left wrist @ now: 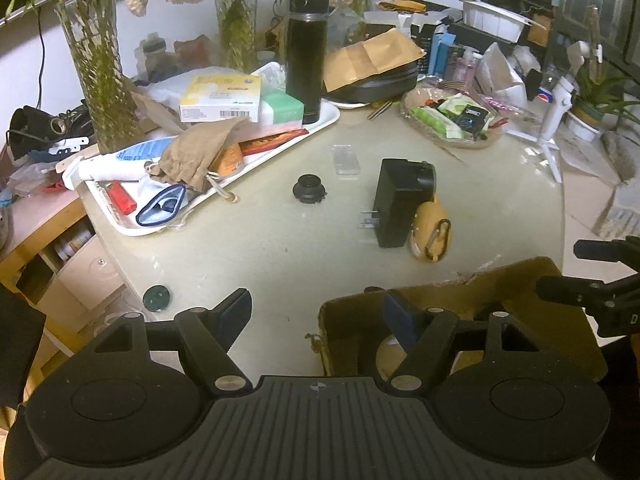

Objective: Organize rigid objects
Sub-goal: 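Withdraw both tools and move the left tool to the small black clip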

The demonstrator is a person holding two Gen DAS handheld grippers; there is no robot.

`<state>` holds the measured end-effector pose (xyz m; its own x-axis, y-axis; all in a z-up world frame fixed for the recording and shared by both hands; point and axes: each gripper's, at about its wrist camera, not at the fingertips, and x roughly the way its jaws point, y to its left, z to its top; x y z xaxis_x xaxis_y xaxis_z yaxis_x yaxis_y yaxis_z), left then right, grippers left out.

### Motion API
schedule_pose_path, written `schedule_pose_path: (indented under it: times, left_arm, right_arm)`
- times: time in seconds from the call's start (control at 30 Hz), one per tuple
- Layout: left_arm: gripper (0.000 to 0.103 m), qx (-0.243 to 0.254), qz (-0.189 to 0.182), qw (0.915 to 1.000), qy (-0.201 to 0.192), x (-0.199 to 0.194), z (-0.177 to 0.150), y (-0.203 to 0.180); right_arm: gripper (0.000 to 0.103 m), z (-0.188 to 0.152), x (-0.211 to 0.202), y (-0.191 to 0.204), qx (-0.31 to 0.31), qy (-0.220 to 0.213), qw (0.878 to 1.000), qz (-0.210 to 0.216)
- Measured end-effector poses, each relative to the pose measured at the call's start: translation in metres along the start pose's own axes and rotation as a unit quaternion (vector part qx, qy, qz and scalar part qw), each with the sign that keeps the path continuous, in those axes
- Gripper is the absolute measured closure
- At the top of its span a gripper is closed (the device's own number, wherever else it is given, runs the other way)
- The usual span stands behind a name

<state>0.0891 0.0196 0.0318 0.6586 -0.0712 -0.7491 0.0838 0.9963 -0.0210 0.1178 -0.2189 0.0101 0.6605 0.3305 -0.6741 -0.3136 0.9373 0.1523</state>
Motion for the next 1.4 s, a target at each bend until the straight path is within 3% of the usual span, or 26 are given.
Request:
schedule_pose_path:
  times: [0.4,0.7,0.93,1.4]
  left_arm:
    - [0.031,-0.029,-0.024,0.999,0.025,0.029,0.031,0.019]
    - [0.031,-0.026,-0.033,0.9956,0.084,0.07,0.051,0.014]
    - [0.031,0.007,-0.019,0.9889,0.147,0.1,0.056,-0.001]
    - [0.031,0.029,-0.023,0.9789,0.201,0.126,0.055,-0.031]
  right_arm:
    - [0.0,0.021,0.019,-0.019,0.002,-0.004,1.0,-0.02]
    - [0.0,0.035,0.043,-0.031,-0.009,0.006,0.999,-0.039]
    - [0.0,0.039,0.049,-0.037,0.01,0.015,0.999,-0.049]
    - [0.0,0.039,0.048,-0.038,0.007,0.021,0.998,-0.05]
